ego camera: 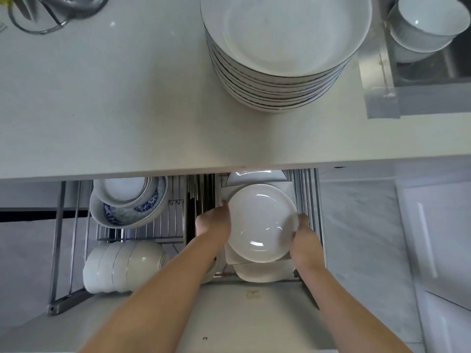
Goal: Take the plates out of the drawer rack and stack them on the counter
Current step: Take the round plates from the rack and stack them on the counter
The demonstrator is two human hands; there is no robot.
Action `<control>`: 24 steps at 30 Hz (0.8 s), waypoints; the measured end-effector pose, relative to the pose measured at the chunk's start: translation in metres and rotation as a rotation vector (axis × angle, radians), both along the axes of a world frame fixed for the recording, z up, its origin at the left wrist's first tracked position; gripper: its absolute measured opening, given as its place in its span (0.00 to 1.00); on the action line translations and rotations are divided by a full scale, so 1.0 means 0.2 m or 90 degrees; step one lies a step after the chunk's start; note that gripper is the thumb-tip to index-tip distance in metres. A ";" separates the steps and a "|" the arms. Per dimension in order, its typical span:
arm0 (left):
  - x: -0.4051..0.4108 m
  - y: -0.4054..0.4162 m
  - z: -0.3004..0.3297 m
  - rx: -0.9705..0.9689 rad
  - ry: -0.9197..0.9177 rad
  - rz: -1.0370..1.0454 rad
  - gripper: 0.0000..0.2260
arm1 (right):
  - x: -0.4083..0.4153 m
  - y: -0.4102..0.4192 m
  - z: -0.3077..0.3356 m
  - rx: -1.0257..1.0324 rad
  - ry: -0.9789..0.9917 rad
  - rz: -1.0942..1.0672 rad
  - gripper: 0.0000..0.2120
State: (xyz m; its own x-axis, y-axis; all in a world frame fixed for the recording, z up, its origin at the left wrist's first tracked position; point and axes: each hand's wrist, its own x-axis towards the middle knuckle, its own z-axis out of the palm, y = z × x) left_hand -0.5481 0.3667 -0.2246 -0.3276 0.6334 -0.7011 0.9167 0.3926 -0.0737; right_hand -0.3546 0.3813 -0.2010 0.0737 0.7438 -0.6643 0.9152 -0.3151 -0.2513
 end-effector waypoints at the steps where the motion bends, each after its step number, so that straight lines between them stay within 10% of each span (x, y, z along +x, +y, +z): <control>1: -0.01 0.00 0.03 0.010 -0.009 0.003 0.25 | 0.00 0.00 0.03 0.003 0.000 0.002 0.20; 24: -0.04 -0.14 1.17 0.191 -0.194 0.041 0.02 | 0.18 0.01 0.99 0.141 0.169 0.041 0.18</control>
